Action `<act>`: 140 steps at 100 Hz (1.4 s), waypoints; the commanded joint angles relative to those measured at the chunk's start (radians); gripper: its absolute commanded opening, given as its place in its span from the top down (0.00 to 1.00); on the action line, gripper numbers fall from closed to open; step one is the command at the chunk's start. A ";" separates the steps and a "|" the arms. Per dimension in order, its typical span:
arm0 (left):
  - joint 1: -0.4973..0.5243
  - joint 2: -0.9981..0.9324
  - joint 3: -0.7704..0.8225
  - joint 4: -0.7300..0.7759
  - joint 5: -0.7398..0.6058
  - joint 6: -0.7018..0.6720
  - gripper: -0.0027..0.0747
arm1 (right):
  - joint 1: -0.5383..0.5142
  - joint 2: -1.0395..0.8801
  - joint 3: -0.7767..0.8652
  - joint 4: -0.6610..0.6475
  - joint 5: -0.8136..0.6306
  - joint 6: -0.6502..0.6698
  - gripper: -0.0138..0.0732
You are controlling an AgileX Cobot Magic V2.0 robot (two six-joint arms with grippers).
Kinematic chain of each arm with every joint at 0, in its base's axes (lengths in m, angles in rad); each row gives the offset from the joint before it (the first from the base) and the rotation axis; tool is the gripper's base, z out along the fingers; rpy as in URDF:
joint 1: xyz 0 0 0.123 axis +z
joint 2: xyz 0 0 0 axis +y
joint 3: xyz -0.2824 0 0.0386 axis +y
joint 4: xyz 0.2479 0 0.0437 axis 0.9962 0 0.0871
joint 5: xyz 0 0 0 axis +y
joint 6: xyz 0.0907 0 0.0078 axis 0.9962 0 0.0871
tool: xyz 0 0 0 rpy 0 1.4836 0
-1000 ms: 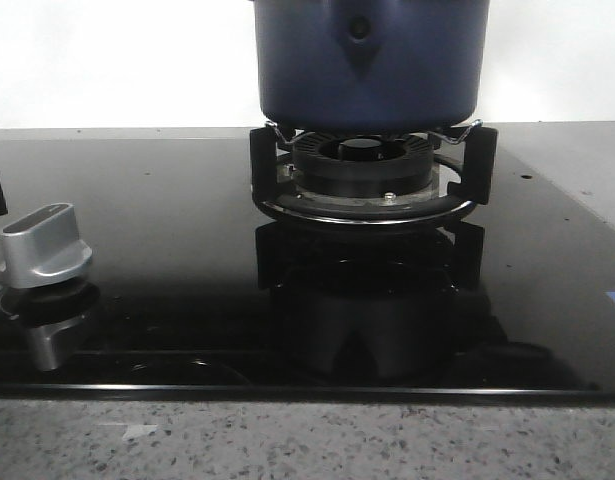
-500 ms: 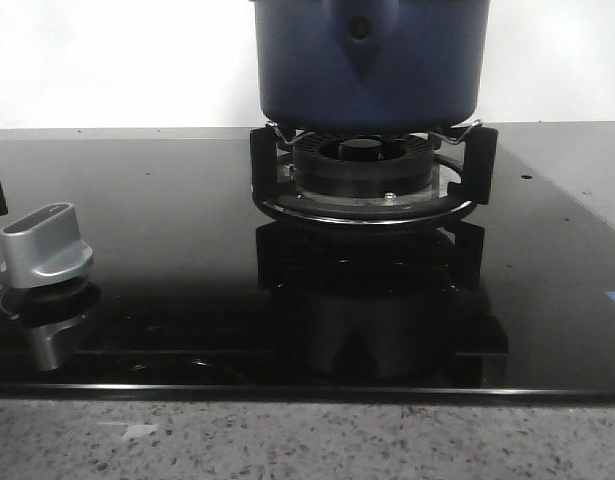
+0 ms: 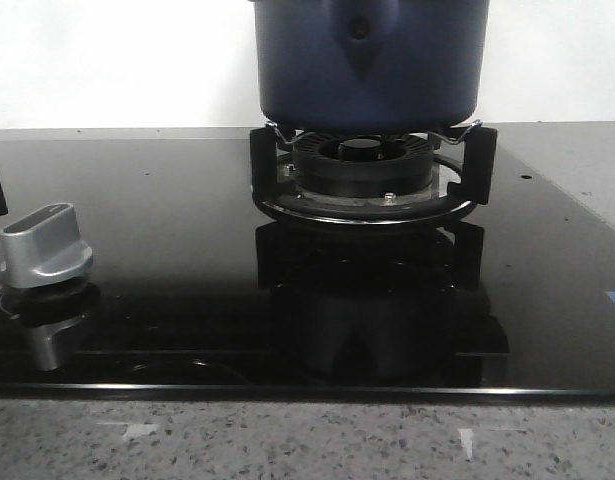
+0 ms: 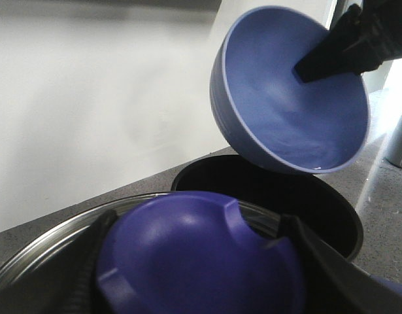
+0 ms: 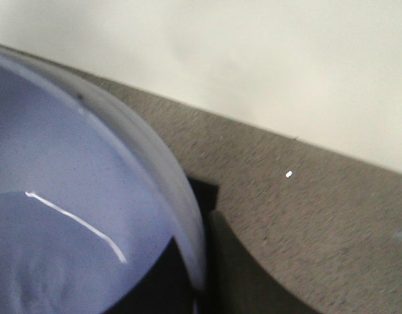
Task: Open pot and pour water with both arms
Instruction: 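Lift the light blue bowl with the right gripper over the open saucepan, then tilt the bowl with the right gripper to pour water into the saucepan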
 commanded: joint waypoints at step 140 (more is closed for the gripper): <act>-0.001 -0.035 -0.033 -0.104 0.043 0.002 0.63 | 0.331 -0.038 0.245 -1.319 -0.153 0.193 0.90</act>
